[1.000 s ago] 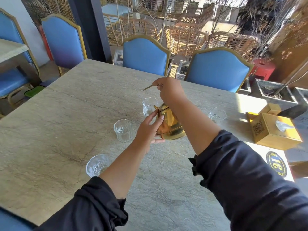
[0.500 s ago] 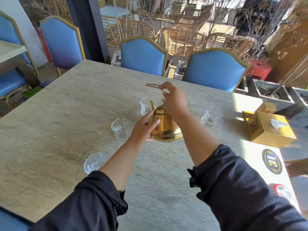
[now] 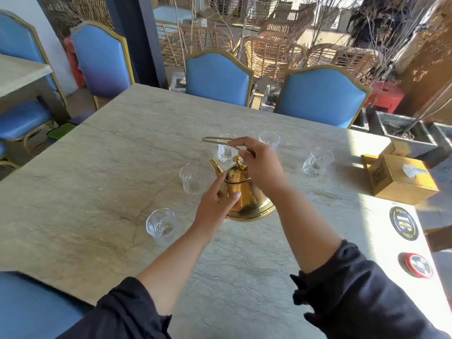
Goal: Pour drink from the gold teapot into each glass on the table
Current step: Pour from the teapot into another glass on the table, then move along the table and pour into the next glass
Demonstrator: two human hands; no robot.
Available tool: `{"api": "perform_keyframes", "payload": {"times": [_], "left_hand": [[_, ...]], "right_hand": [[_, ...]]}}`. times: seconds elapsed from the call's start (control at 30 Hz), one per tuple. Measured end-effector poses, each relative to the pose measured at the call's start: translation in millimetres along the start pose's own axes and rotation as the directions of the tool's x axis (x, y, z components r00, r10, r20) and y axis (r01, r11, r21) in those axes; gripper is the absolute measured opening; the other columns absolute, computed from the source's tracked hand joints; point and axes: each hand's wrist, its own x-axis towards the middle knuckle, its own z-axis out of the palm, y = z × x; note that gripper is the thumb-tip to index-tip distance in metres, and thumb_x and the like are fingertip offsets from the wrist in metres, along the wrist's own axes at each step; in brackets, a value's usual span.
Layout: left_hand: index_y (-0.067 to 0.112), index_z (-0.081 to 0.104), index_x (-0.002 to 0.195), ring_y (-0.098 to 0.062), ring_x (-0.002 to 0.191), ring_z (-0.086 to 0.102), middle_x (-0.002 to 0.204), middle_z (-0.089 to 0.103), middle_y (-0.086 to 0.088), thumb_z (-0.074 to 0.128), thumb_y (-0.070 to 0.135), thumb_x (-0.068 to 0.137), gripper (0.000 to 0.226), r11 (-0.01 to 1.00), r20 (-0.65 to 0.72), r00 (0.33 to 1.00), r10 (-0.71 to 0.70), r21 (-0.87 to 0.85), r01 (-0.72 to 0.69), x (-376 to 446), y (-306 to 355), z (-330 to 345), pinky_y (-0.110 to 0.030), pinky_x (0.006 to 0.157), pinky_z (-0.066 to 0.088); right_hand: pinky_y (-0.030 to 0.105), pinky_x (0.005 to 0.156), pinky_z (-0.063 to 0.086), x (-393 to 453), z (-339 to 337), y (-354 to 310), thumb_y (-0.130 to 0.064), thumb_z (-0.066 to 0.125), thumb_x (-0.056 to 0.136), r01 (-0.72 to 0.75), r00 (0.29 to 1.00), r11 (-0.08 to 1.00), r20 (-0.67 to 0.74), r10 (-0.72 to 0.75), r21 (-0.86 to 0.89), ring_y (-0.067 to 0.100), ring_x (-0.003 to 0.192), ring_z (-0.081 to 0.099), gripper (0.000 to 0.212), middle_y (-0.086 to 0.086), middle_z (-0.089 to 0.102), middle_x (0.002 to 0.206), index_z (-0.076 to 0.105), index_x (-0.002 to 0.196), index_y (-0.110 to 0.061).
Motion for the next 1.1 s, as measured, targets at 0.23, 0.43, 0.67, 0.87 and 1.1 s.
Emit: {"api": "perform_keyframes", "payload": {"times": [0.23, 0.43, 0.67, 0.87, 1.1], "left_hand": [[0.047, 0.036, 0.148, -0.022, 0.132, 0.05, 0.151, 0.046, -0.002, 0.074, 0.046, 0.085, 0.073, 0.989, -0.086, 0.995, -0.057, -0.138, 0.044, -30.4, -6.6, -10.9, -0.055, 0.104, 0.047], [0.044, 0.039, 0.147, -0.024, 0.124, 0.058, 0.133, 0.06, -0.006, 0.075, 0.041, 0.084, 0.072, 0.954, -0.038, 0.989, -0.14, -0.275, 0.124, -37.3, -2.2, -20.4, -0.059, 0.093, 0.055], [0.045, 0.048, 0.138, 0.001, 0.086, 0.063, 0.076, 0.075, 0.026, 0.074, 0.032, 0.088, 0.058, 0.914, -0.008, 0.984, -0.179, -0.372, 0.163, -31.0, -6.5, -27.8, -0.057, 0.081, 0.06], [0.053, 0.057, 0.123, -0.014, 0.1, 0.07, 0.087, 0.078, 0.015, 0.074, 0.031, 0.088, 0.045, 0.898, 0.014, 0.983, -0.186, -0.404, 0.175, -32.3, -6.3, -32.3, -0.048, 0.068, 0.063], [0.053, 0.056, 0.121, -0.026, 0.111, 0.067, 0.095, 0.076, 0.008, 0.075, 0.034, 0.087, 0.044, 0.894, 0.008, 0.981, -0.196, -0.41, 0.182, -35.0, 0.2, -33.3, -0.049, 0.069, 0.064]], "right_hand": [[0.019, 0.059, 0.041, -9.1, 21.0, -30.5, -0.007, 0.046, 0.094, 0.082, 0.992, 0.986, 0.111, -0.066, -0.148, 0.013, 0.071, 0.059, 0.033, 0.007, 0.063, 0.101, 0.066, 0.111, -0.028], [0.027, 0.061, 0.046, -4.7, 34.8, -53.5, -0.003, 0.046, 0.094, 0.11, 0.983, 0.959, 0.171, -0.067, -0.26, 0.025, 0.08, 0.064, 0.035, 0.014, 0.066, 0.107, 0.067, 0.109, -0.026], [0.029, 0.056, 0.046, 1.1, 39.0, -73.0, -0.002, 0.044, 0.095, 0.118, 0.971, 0.942, 0.237, -0.043, -0.314, 0.034, 0.083, 0.068, 0.034, 0.015, 0.067, 0.107, 0.067, 0.109, -0.022], [0.024, 0.049, 0.042, 2.4, 45.2, -77.0, 0.0, 0.045, 0.095, 0.106, 0.967, 0.942, 0.252, -0.024, -0.319, 0.03, 0.081, 0.069, 0.036, 0.012, 0.067, 0.106, 0.067, 0.109, -0.024], [0.034, 0.061, 0.053, 6.3, 48.0, -78.6, 0.003, 0.045, 0.093, 0.134, 0.968, 0.934, 0.245, -0.052, -0.331, 0.028, 0.082, 0.068, 0.037, 0.013, 0.065, 0.11, 0.067, 0.11, -0.022]]}}
